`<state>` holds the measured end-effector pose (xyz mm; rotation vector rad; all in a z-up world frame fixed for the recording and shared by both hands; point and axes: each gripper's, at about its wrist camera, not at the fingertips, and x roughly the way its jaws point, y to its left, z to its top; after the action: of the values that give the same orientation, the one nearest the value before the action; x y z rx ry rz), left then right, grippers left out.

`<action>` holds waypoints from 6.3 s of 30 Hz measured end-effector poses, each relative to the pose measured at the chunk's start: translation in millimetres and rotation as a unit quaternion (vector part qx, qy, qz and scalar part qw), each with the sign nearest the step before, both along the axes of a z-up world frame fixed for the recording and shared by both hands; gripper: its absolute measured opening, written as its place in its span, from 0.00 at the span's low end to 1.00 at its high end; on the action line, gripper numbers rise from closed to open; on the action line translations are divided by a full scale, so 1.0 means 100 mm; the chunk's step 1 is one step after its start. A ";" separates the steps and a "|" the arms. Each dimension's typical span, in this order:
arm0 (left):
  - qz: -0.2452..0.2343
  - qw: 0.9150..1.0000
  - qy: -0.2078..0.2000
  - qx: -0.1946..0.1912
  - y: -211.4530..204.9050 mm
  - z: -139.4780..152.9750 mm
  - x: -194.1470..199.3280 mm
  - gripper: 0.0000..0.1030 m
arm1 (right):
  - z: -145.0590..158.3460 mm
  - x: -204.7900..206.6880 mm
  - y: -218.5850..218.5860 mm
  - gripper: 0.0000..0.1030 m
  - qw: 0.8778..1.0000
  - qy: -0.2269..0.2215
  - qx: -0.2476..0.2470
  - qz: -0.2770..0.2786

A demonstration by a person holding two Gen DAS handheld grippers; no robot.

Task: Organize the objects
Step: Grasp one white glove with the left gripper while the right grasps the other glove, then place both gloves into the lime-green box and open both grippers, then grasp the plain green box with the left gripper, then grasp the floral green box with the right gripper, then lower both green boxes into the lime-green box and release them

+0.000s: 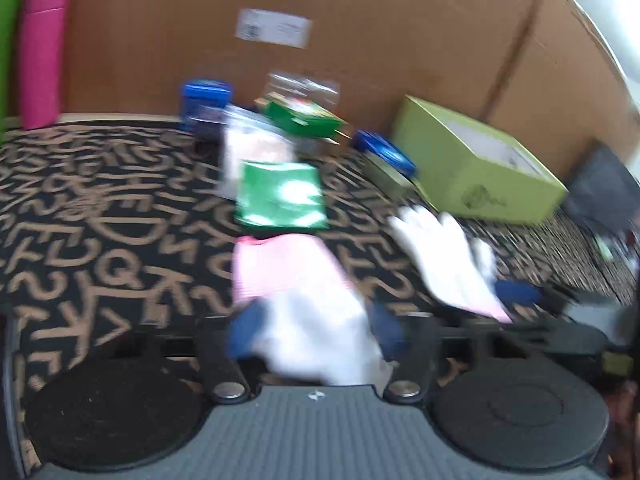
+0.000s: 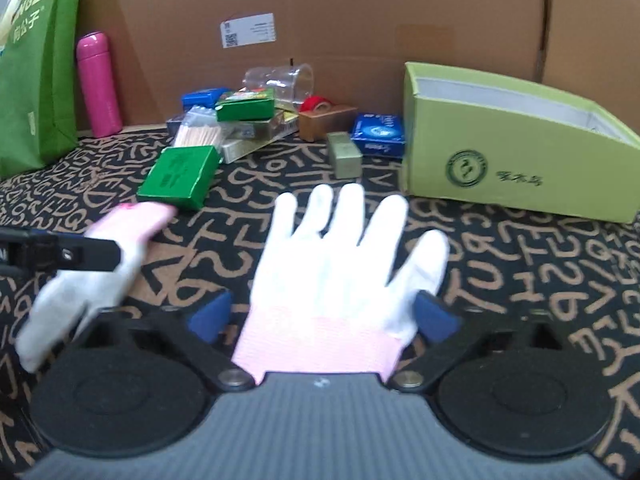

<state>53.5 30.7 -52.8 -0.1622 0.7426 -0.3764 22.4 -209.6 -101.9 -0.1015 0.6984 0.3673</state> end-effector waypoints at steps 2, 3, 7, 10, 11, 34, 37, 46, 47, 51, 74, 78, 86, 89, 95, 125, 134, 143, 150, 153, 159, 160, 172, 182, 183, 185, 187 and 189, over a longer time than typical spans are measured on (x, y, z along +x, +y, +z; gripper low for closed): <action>-0.013 1.000 -0.001 0.006 -0.06 -0.02 -0.02 0.38 | 0.02 -0.03 0.06 0.45 0.999 -0.020 -0.028 0.004; -0.013 1.000 -0.005 0.014 -0.08 -0.02 -0.03 0.39 | 0.04 -0.05 0.06 0.34 0.999 -0.022 -0.026 0.012; -0.004 1.000 -0.004 0.005 -0.11 -0.04 -0.05 0.69 | 0.06 -0.07 0.07 0.32 0.999 -0.021 -0.024 0.027; -0.010 1.000 -0.012 0.025 -0.21 -0.03 -0.07 0.70 | 0.05 -0.09 0.08 0.44 0.999 -0.022 -0.026 0.033; -0.019 0.999 -0.017 0.036 -0.25 -0.03 -0.08 0.68 | 0.04 -0.09 0.08 0.52 0.999 -0.018 -0.021 0.040; -0.151 0.984 -0.092 -0.037 -1.03 0.80 0.21 0.14 | 0.76 -0.17 -0.87 0.14 0.992 -0.116 0.053 -0.025; -0.163 0.979 -0.109 -0.048 -1.28 1.02 0.45 0.14 | 0.96 -0.04 -1.08 0.14 0.988 -0.140 0.043 -0.046; -0.140 0.982 -0.126 -0.005 -2.11 1.24 1.36 0.14 | 1.20 0.81 -1.50 0.14 0.984 -0.154 -0.016 -0.092; -0.139 0.984 -0.114 -0.007 -2.16 1.20 1.47 0.14 | 1.19 0.93 -1.53 0.14 0.984 -0.150 -0.020 -0.094; -0.129 0.986 -0.100 0.019 -2.37 1.00 1.76 0.14 | 1.11 1.37 -1.68 0.14 0.987 -0.123 -0.020 -0.105; -0.061 0.994 -0.089 -0.026 -2.09 0.95 1.70 0.86 | 1.05 1.45 -1.93 1.00 0.974 -0.149 0.001 -0.173; -0.051 0.992 -0.110 -0.027 -1.87 1.02 1.33 0.92 | 1.24 1.02 -1.83 1.00 0.968 -0.194 0.020 -0.160; -0.034 0.993 -0.113 -0.019 -1.42 0.81 0.57 0.94 | 1.22 0.23 -1.57 1.00 0.966 -0.218 0.074 -0.116; -0.009 0.994 -0.108 -0.018 -1.20 0.67 0.40 0.94 | 1.13 0.16 -1.42 1.00 0.970 -0.206 0.082 -0.101; 0.054 0.994 -0.096 0.012 -0.74 0.40 0.13 0.94 | 0.81 -0.05 -1.11 1.00 0.978 -0.157 0.118 -0.075; 0.074 0.995 -0.052 0.053 0.06 -0.05 0.36 0.63 | 0.38 0.63 0.37 0.85 0.992 -0.104 0.067 0.037; 0.056 0.996 -0.052 0.043 0.10 -0.11 0.38 0.63 | 0.33 1.35 1.06 0.85 0.991 -0.111 0.038 0.071; 0.041 0.997 -0.053 0.043 0.11 -0.12 0.38 0.63 | 0.31 1.26 0.96 0.58 0.992 -0.091 0.034 0.084; -0.021 0.998 -0.046 0.037 0.01 -0.11 0.11 0.63 | 0.21 0.45 0.28 0.58 0.994 -0.045 0.004 0.104; -0.071 0.996 -0.040 0.029 -0.11 -0.10 -0.06 0.63 | 0.11 0.03 -0.06 0.58 0.996 -0.020 -0.017 0.089; -0.096 0.991 -0.054 0.079 -0.43 -0.12 -0.26 0.73 | 0.09 -0.44 -0.46 0.74 0.998 0.003 -0.015 0.055; -0.092 0.990 -0.054 0.090 -0.46 -0.12 -0.26 0.73 | 0.09 -0.47 -0.46 0.74 0.998 -0.005 -0.017 0.053; -0.084 0.991 -0.044 0.095 -0.56 -0.11 -0.18 0.67 | 0.04 -0.36 -0.40 0.69 0.998 -0.016 -0.004 0.067; -0.093 0.990 -0.044 0.093 -0.68 -0.06 -0.13 0.62 | 0.02 -0.37 -0.48 0.58 0.998 -0.012 0.008 0.061; -0.096 0.990 -0.044 0.090 -0.69 -0.04 -0.13 0.62 | 0.03 -0.37 -0.50 0.58 0.998 -0.013 0.012 0.060; -0.102 0.990 -0.053 0.083 -0.74 0.04 -0.12 0.62 | 0.07 -0.37 -0.55 0.58 0.998 -0.016 0.023 0.053; -0.111 0.989 -0.068 0.073 -0.80 0.16 -0.08 0.62 | 0.16 -0.36 -0.64 0.58 0.998 -0.028 0.030 0.046; -0.124 0.987 -0.082 0.059 -0.89 0.29 -0.01 0.62 | 0.28 -0.34 -0.74 0.58 0.998 -0.045 0.036 0.036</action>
<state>52.1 -58.1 -23.4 0.0744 0.6206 -0.5733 -11.6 -283.6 -74.2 -0.0738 0.5932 0.4533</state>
